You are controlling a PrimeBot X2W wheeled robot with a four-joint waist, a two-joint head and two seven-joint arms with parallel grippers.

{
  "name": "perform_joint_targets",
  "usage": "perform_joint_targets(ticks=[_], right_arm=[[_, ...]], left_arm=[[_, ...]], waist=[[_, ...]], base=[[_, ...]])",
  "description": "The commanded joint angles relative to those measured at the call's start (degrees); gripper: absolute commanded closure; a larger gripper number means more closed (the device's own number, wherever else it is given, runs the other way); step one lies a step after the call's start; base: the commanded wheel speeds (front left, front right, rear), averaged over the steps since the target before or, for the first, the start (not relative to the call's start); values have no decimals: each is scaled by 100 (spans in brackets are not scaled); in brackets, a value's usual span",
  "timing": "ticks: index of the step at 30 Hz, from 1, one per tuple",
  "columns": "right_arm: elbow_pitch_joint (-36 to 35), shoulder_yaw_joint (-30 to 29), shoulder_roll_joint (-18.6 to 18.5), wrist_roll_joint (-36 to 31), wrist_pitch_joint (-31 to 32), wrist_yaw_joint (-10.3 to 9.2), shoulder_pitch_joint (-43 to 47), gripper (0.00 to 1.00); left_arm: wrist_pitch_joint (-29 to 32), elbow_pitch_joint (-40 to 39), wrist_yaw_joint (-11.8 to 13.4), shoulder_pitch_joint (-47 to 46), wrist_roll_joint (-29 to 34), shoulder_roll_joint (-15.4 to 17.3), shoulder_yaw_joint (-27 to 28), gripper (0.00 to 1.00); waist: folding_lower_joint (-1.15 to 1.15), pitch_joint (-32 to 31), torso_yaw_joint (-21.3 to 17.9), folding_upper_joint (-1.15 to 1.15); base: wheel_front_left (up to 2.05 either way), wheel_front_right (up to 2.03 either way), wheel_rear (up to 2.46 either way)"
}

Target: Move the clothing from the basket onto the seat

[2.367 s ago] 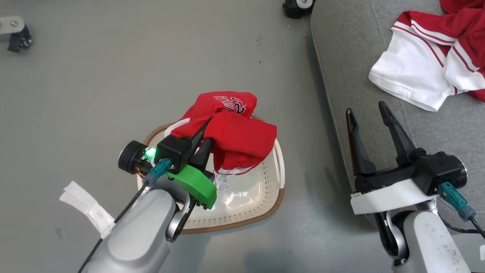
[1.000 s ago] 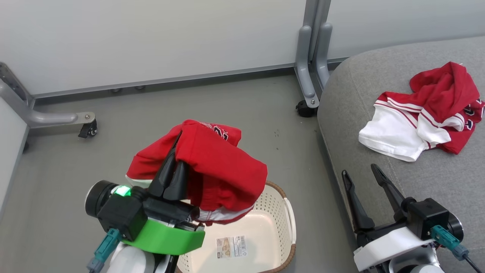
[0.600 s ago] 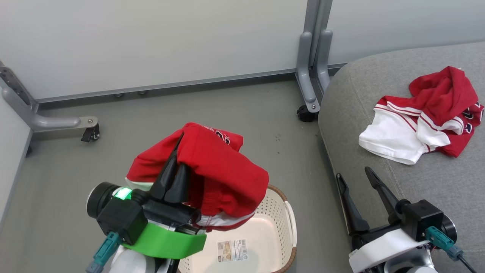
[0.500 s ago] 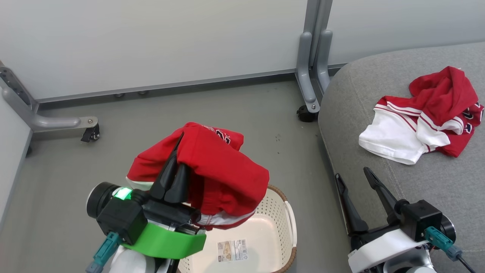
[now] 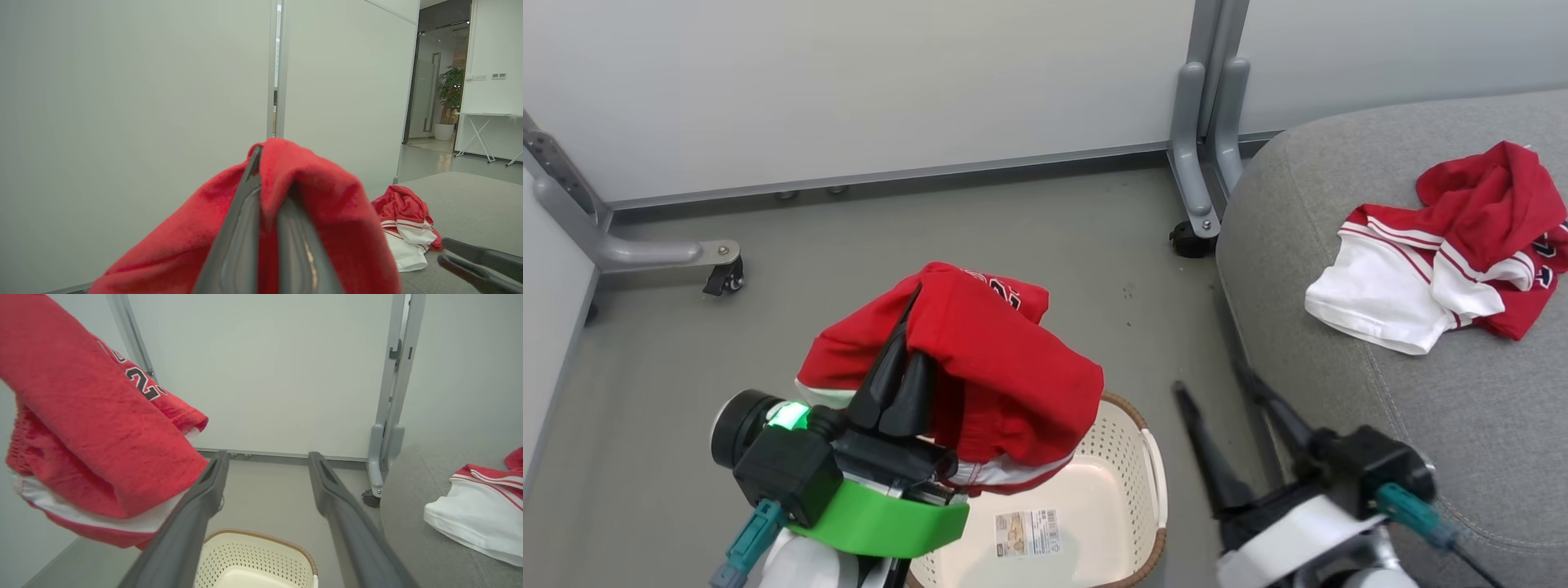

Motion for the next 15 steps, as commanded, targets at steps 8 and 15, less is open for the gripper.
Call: perform_joint_targets(ticks=[8,15], right_arm=[[178,1532,-134,572,-45,0,-840,0],[686,2323,-79,883,-237,0,-1690,0]], left_arm=[[-17,-6,-62,-155,31,-60,-39,100],[-17,41,-104,-277,54,-83,-126,100]], waist=[[0,158,112,0],[0,273,204,0]], base=[[0,0,0],[0,0,0]])
